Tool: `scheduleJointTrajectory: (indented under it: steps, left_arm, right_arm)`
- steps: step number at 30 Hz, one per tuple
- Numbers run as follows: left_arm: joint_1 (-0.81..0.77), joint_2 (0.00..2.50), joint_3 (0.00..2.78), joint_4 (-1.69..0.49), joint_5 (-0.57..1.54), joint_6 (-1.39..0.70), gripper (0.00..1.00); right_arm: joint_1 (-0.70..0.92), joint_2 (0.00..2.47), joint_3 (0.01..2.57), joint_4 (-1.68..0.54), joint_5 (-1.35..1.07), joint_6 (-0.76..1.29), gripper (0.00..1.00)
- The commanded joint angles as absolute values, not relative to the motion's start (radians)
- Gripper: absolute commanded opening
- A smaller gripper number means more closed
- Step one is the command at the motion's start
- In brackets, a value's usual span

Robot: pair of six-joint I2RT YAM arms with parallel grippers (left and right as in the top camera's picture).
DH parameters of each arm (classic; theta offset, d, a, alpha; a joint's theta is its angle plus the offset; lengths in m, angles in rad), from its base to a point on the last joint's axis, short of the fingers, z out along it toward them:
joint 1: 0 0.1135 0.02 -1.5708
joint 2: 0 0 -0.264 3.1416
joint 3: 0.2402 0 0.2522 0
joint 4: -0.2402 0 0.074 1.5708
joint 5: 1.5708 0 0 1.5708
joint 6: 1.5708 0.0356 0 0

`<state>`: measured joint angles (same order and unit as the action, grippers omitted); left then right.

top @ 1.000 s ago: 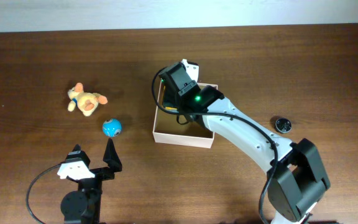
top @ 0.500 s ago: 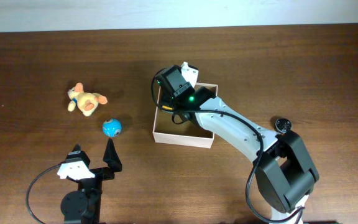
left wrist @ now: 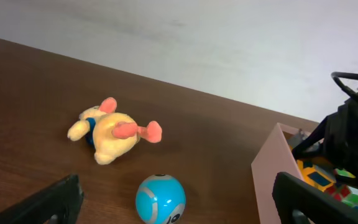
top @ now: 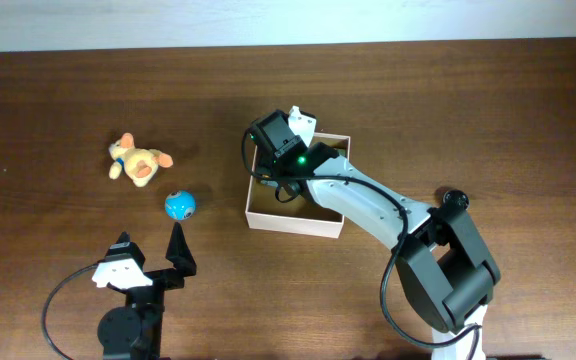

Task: Pack container
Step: 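Carry the truck with the right gripper into the box, then lower the truck beside the cube and open the right gripper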

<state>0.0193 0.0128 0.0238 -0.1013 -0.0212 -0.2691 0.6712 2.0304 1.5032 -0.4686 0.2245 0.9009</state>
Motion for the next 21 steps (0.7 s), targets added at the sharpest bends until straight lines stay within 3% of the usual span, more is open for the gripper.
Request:
scheduleJointTrajectory:
  steps: [1,8,21]
  left_arm:
    - [0.025,0.005,0.018,-0.098,-0.007,-0.253,0.99]
    - [0.025,0.005,0.018,-0.098,-0.007,-0.253,0.99]
    - [0.025,0.005,0.018,-0.098,-0.007,-0.253,0.99]
  right_arm:
    - [0.682,2.05,1.526,-0.451,0.242,0.899,0.42]
    - [0.682,2.056,1.526,-0.426,0.237,0.863,0.52]
    - [0.682,2.037,1.526,-0.427,0.189,0.78,0.53]
